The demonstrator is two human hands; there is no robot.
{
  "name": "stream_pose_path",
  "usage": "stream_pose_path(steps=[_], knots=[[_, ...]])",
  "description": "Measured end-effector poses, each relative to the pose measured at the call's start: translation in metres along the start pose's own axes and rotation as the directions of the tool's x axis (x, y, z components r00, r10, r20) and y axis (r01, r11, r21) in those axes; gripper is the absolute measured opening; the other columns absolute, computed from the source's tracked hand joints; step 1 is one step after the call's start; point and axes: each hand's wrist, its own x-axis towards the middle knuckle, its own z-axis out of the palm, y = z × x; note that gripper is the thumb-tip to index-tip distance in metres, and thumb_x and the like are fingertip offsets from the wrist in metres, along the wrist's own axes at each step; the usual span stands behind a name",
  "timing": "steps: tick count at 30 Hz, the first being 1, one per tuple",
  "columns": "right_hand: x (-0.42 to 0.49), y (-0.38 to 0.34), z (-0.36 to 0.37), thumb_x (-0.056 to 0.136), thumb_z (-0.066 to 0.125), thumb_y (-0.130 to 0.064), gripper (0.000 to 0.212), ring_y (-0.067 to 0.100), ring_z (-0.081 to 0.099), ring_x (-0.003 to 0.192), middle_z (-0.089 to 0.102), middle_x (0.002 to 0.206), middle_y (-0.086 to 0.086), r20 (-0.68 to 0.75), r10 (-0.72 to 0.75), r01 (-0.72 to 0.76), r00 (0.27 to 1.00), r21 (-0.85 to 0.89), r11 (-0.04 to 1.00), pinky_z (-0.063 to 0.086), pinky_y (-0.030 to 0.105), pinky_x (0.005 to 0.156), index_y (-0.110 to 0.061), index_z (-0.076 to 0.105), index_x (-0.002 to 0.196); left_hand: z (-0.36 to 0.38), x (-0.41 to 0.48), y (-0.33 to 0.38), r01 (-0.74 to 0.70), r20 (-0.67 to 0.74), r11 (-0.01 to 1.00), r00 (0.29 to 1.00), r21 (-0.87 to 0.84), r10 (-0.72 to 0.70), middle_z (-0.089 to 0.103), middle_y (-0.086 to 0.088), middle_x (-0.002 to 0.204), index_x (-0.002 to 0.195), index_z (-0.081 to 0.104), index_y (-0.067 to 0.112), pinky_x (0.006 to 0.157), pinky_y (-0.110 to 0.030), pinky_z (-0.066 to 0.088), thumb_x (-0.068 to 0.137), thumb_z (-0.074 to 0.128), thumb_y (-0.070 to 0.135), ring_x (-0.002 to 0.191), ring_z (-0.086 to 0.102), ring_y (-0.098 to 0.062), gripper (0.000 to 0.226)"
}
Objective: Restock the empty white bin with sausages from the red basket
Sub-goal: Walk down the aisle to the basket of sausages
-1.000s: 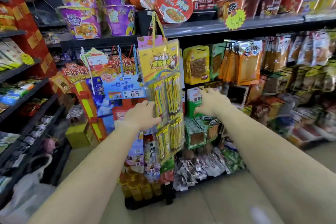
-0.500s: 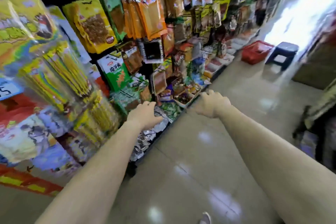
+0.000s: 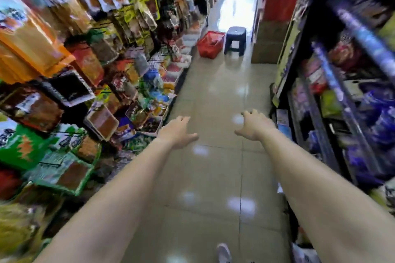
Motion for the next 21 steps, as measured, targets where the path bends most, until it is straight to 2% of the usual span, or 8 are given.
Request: stream_pose_path(steps=[5, 10, 17, 21], knots=[[0.016, 0.044, -0.008, 0.088, 0.062, -0.053, 0.073, 0.034, 0.041, 0.133, 0.04, 0.146, 0.012, -0.014, 0.067, -0.066, 0.998, 0.05, 0.997, 0.043, 0.046, 0.096, -0.017, 0.037, 0.147, -0.006, 0.049, 0.032, -0.045, 0.023, 0.999, 0.999, -0.007, 0.045, 0.039, -0.007, 0.152, 0.152, 0.032, 0.019, 0.106, -0.045, 0.041, 0.087, 0.057, 0.055, 0.137, 0.042, -0.029, 0.078], [0.042, 0.057, -0.015, 0.086, 0.061, -0.053, 0.072, 0.033, 0.041, 0.133, 0.042, 0.144, 0.012, 0.007, 0.12, -0.12, 0.993, 0.068, 0.99, 0.043, 0.046, 0.096, -0.019, 0.039, 0.145, -0.011, 0.09, 0.042, -0.082, 0.034, 0.997, 0.996, 0.001, 0.082, 0.038, -0.004, 0.153, 0.153, 0.032, 0.021, 0.104, -0.042, 0.042, 0.088, 0.056, 0.055, 0.138, 0.041, -0.026, 0.077], [0.121, 0.034, -0.033, 0.085, 0.061, -0.053, 0.074, 0.033, 0.041, 0.134, 0.041, 0.146, 0.01, 0.03, 0.123, -0.124, 0.992, 0.057, 0.991, 0.045, 0.047, 0.097, -0.021, 0.036, 0.147, -0.021, 0.176, 0.014, -0.108, 0.072, 0.994, 0.991, -0.02, 0.109, 0.037, -0.005, 0.154, 0.153, 0.032, 0.02, 0.104, -0.042, 0.041, 0.089, 0.056, 0.055, 0.139, 0.04, -0.027, 0.077], [0.193, 0.004, -0.055, 0.086, 0.06, -0.053, 0.071, 0.034, 0.043, 0.131, 0.041, 0.144, 0.01, 0.027, 0.122, -0.122, 0.992, 0.0, 0.992, 0.044, 0.045, 0.09, -0.021, 0.036, 0.146, -0.039, 0.251, -0.019, -0.117, 0.06, 0.992, 0.991, -0.036, 0.119, 0.039, -0.007, 0.153, 0.153, 0.032, 0.018, 0.106, -0.044, 0.042, 0.088, 0.057, 0.055, 0.137, 0.041, -0.029, 0.079]])
